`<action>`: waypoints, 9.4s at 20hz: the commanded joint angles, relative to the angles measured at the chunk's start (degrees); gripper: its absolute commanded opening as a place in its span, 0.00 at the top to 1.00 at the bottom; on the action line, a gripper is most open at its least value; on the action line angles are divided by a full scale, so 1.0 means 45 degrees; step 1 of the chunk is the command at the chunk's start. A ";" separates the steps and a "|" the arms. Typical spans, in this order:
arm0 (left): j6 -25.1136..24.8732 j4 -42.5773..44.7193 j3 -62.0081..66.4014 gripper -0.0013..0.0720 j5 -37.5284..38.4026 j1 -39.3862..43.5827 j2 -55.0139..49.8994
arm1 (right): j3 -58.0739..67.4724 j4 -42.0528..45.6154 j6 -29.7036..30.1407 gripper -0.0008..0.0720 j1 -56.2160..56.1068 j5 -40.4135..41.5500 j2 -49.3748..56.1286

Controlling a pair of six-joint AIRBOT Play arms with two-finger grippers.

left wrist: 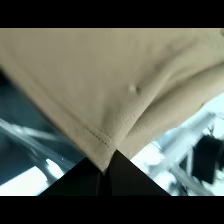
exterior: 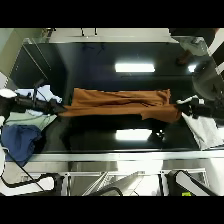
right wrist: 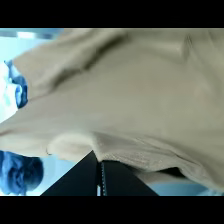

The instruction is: Fold the shirts.

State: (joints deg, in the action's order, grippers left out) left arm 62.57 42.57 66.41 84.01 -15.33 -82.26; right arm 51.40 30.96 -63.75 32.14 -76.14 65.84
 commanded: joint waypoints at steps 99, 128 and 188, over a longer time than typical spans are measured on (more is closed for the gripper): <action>0.1428 -0.2399 0.7208 0.97 0.1107 0.1311 0.0432 | 0.8777 0.2463 -0.2919 0.03 -0.8437 0.2210 1.0375; 0.1287 -0.2365 0.7203 0.97 0.1642 0.1307 0.0423 | 1.1647 0.3832 -0.7082 0.96 0.1375 -0.0083 0.3585; 0.2545 -0.0355 -0.6878 0.97 -0.2137 0.4362 1.1030 | -0.4172 0.5061 -0.4813 0.96 -0.4250 0.1161 -0.7621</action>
State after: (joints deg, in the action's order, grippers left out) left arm 73.52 40.97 38.74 75.81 4.14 -36.40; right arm 33.10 53.76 -85.60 13.23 -70.94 31.86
